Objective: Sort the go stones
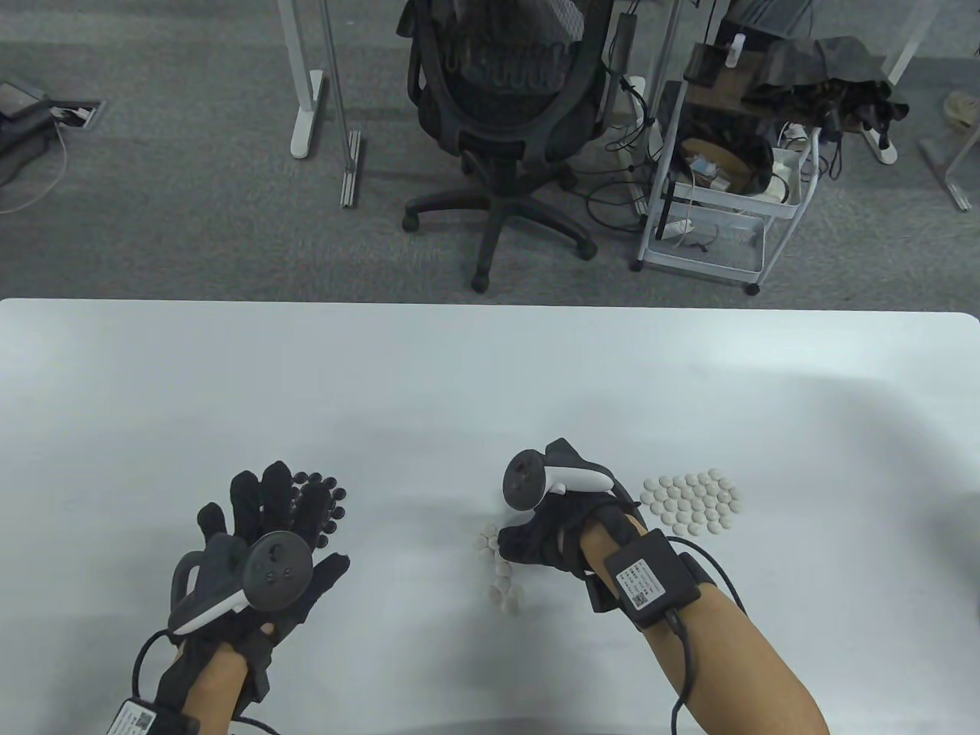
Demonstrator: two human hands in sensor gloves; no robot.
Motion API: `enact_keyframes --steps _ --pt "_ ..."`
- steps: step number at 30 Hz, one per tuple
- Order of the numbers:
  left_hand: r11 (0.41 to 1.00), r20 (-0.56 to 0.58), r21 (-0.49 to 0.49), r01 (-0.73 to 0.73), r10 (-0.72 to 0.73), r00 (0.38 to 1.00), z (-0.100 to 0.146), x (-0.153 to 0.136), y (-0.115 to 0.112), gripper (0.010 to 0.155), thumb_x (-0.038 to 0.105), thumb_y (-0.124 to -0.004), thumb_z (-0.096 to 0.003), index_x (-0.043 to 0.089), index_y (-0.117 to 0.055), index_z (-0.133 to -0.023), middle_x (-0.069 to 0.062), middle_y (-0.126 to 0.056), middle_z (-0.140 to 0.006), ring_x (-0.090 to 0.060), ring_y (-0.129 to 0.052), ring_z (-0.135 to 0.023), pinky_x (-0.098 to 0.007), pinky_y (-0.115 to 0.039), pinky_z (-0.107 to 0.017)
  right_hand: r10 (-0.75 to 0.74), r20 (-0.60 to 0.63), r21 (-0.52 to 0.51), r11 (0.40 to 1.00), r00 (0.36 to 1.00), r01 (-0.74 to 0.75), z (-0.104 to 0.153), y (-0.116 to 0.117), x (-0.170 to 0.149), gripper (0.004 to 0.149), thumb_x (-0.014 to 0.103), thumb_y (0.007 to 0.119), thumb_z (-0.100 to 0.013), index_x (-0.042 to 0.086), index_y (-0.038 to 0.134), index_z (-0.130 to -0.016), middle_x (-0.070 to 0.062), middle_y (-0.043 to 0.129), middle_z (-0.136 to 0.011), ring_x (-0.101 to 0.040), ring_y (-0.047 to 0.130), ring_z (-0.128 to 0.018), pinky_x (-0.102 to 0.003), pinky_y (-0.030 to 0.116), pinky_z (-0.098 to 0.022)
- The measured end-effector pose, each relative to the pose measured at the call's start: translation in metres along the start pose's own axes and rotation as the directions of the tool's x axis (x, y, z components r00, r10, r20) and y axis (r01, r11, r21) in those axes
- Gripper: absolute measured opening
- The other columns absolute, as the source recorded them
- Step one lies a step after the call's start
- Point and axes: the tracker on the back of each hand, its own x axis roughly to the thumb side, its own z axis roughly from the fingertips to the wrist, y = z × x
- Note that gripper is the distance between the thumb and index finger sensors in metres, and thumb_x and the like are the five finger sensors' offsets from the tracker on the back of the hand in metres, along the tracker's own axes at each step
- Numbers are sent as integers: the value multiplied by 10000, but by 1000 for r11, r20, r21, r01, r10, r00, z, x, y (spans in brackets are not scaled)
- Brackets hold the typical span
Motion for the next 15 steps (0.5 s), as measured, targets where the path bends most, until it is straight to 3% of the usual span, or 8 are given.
enact_keyframes --steps 9,15 --pt "1000 1 -2 7 -7 1000 0 0 0 763 509 -492 -635 119 -142 -1190 -357 132 -1127 -622 141 -920 -848 -18 -548 -39 -192 -22 999 981 35 20 -8 -54 580 512 502 -533 275 669 -1034 -196 51 -1119 -540 -80 -910 -819 67 -567" --pt "1000 4 1 11 -11 1000 0 1 0 762 508 -493 -635 117 -151 -1192 -358 128 -1130 -622 138 -922 -848 -18 -548 -52 -290 -36 998 956 44 35 -4 -89 585 517 498 -528 279 666 -1035 -195 52 -1119 -540 -79 -911 -820 67 -567"
